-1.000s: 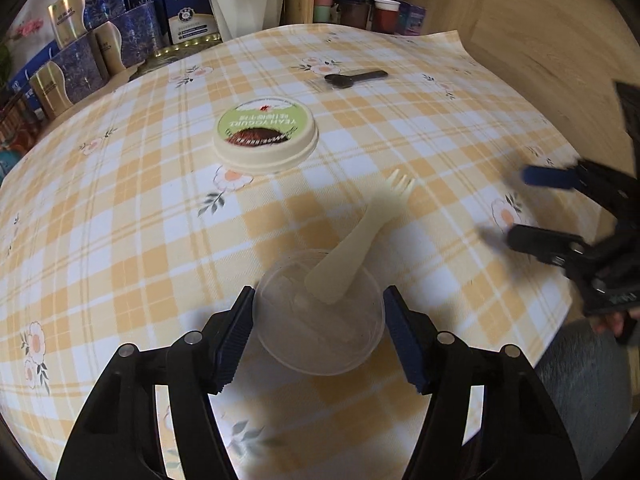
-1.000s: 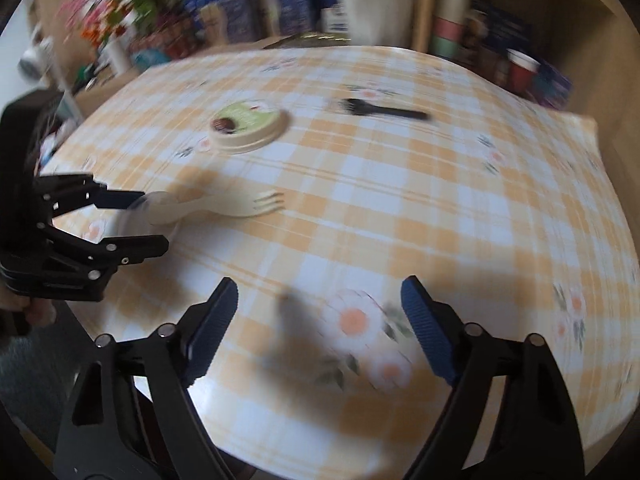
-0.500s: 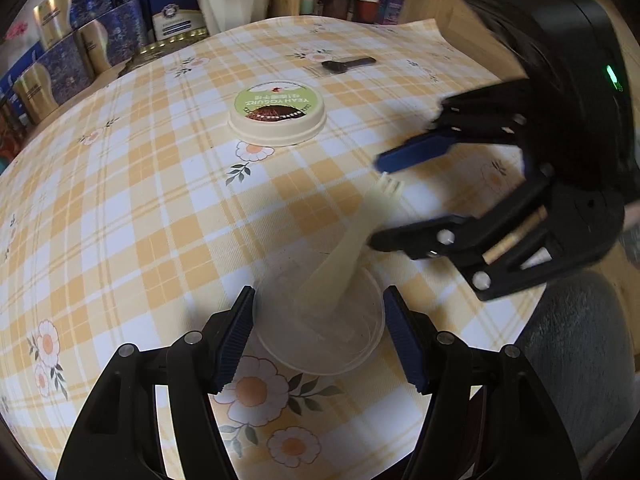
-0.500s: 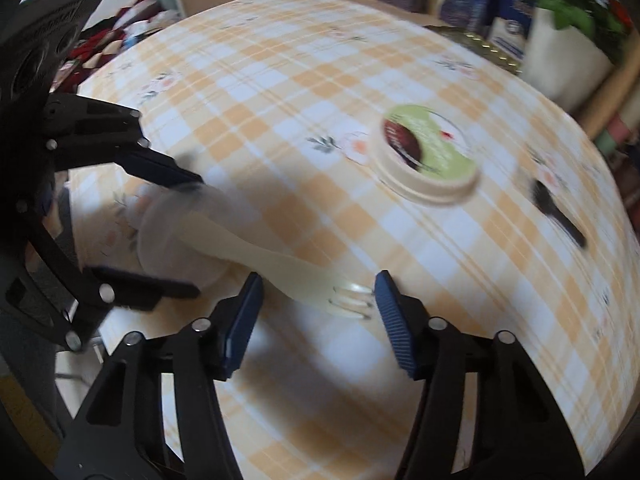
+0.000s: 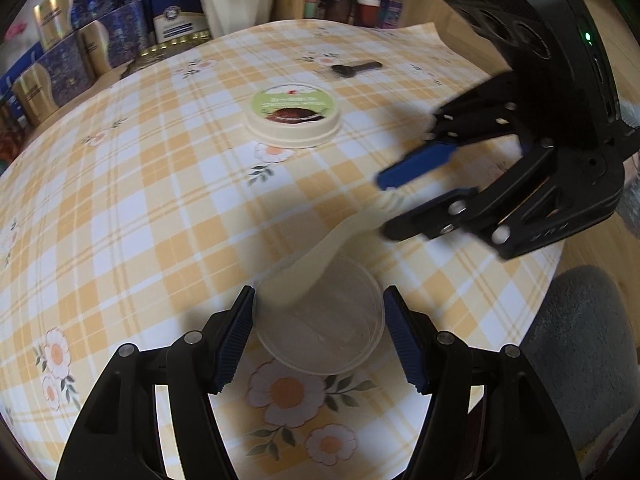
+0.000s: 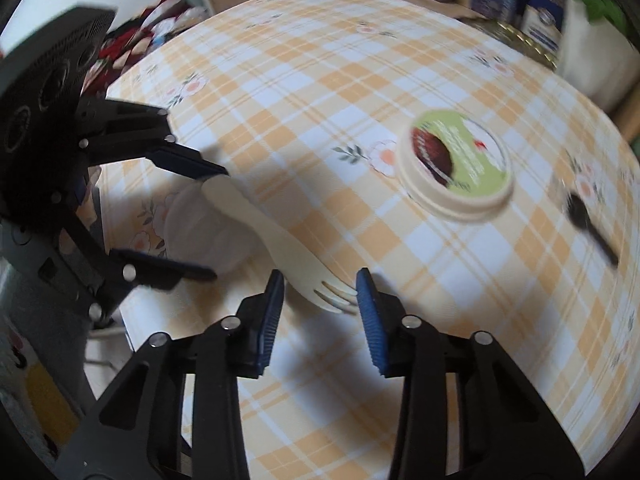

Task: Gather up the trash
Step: 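Pull the cream fork out of the cup with the right tool while the left tool holds the cup, then carry the cup over the bin and open the left tool while the right tool carries the fork, then open the right tool over the bin to drop the fork, then move both open tools back toward the yogurt cup and spoon, then grasp the green-lidded yogurt cup with the left tool while the right tool grasps the wrapped black spoon, then carry the spoon over the bin and open the right tool while the left tool carries the yogurt cup, then lower the yogurt cup into the bin and open the left tool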

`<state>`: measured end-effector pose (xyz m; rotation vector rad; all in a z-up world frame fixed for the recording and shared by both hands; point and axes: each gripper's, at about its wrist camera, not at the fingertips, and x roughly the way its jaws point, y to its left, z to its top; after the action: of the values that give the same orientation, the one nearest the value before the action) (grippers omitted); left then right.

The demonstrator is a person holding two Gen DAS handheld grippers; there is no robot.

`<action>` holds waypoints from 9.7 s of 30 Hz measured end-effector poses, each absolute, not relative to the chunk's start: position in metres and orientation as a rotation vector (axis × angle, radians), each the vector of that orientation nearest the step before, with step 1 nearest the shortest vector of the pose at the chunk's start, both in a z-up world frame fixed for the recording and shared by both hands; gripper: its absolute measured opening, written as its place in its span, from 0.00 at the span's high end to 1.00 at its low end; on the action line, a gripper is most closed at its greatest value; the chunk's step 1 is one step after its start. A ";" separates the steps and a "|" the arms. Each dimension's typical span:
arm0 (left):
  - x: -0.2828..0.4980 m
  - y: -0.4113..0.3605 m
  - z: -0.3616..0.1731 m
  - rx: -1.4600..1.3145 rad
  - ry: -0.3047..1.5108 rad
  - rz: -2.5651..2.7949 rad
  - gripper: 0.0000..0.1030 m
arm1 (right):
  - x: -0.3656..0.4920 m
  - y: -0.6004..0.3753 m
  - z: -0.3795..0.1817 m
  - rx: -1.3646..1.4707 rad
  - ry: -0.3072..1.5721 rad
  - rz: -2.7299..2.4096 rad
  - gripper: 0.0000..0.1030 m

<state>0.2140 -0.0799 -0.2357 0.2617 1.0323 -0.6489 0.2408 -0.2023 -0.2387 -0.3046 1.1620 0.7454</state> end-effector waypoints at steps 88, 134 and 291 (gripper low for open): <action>0.043 0.036 -0.171 -0.053 0.762 -0.287 0.07 | 0.014 -0.217 -0.277 0.141 1.239 0.352 0.81; 0.094 0.028 -0.141 -0.021 0.683 -0.263 0.06 | 0.084 -0.317 -0.162 0.202 0.874 0.171 0.06; 0.036 -0.042 -0.242 0.061 1.029 -0.467 0.21 | 0.008 -0.270 -0.263 0.385 0.951 0.243 0.06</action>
<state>0.0357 -0.0417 -0.2419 0.0606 1.0288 -0.4674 0.0084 -0.2697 -0.2632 0.3845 0.9508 0.2428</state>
